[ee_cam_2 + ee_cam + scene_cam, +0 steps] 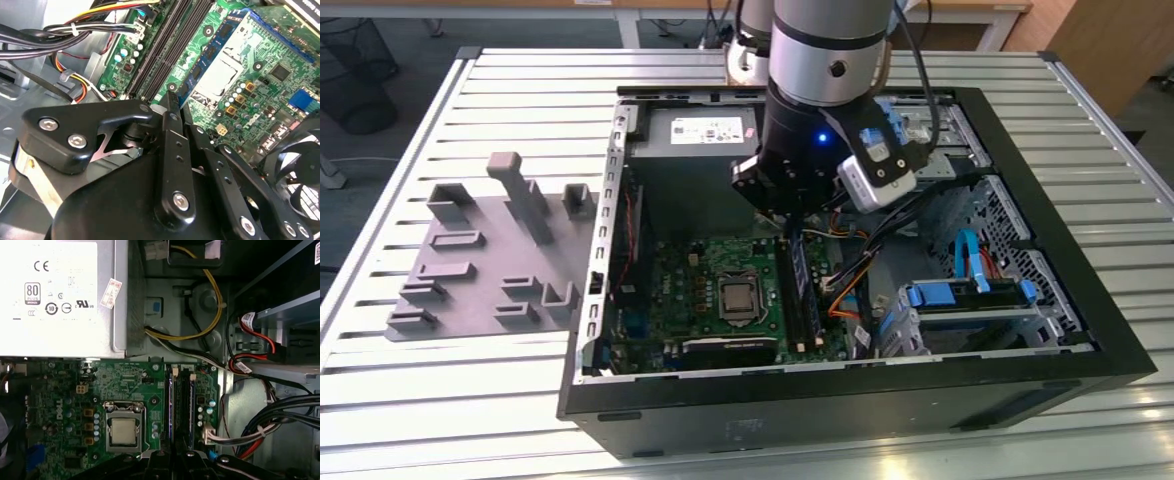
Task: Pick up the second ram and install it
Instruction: 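Insert the second ram into the second slot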
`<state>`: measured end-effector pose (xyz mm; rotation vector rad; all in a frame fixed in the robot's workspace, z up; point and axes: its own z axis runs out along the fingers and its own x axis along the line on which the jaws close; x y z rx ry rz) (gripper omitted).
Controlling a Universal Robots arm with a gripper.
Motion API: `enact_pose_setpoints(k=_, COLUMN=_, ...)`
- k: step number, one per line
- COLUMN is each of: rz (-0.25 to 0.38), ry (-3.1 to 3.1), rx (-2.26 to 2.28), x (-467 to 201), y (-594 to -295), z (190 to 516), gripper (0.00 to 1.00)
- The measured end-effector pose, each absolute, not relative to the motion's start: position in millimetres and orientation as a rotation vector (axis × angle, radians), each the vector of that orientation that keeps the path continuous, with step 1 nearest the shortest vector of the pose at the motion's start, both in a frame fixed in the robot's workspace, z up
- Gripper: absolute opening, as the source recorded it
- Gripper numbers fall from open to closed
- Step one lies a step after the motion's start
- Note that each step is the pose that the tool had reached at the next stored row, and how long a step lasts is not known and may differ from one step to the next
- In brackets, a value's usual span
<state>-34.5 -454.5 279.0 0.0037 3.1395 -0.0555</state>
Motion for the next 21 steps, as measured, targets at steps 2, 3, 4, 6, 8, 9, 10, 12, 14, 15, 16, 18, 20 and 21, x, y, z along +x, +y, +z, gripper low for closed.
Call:
enact_pose_setpoints(k=2, rz=-0.055, ry=3.14, rx=0.007, x=-34, y=-455, z=276, gripper=0.14)
enact_pose_setpoints(k=3, rz=-0.055, ry=3.14, rx=0.011, x=-34, y=-455, z=274, gripper=0.14)
enact_pose_setpoints(k=4, rz=-0.054, ry=3.14, rx=0.015, x=-34, y=-455, z=272, gripper=0.14)
enact_pose_setpoints(k=6, rz=-0.051, ry=3.14, rx=0.021, x=-34, y=-456, z=269, gripper=0.14)
enact_pose_setpoints(k=8, rz=-0.051, ry=3.14, rx=0.026, x=-34, y=-457, z=266, gripper=0.14)
enact_pose_setpoints(k=9, rz=-0.051, ry=3.14, rx=0.03, x=-34, y=-458, z=265, gripper=0.14)
enact_pose_setpoints(k=10, rz=-0.051, ry=3.14, rx=0.033, x=-33, y=-458, z=265, gripper=0.14)
enact_pose_setpoints(k=12, rz=-0.051, ry=3.14, rx=0.038, x=-33, y=-460, z=264, gripper=0.14)
enact_pose_setpoints(k=14, rz=-0.051, ry=3.14, rx=0.04, x=-33, y=-461, z=262, gripper=0.14)
enact_pose_setpoints(k=15, rz=-0.051, ry=3.14, rx=0.042, x=-33, y=-461, z=261, gripper=0.14)
enact_pose_setpoints(k=16, rz=-0.051, ry=3.14, rx=0.043, x=-33, y=-462, z=259, gripper=0.14)
enact_pose_setpoints(k=18, rz=-0.051, ry=3.14, rx=0.044, x=-33, y=-462, z=255, gripper=0.14)
enact_pose_setpoints(k=20, rz=-0.051, ry=3.14, rx=0.045, x=-33, y=-462, z=254, gripper=0.14)
enact_pose_setpoints(k=21, rz=-0.051, ry=3.14, rx=0.045, x=-33, y=-463, z=253, gripper=0.14)
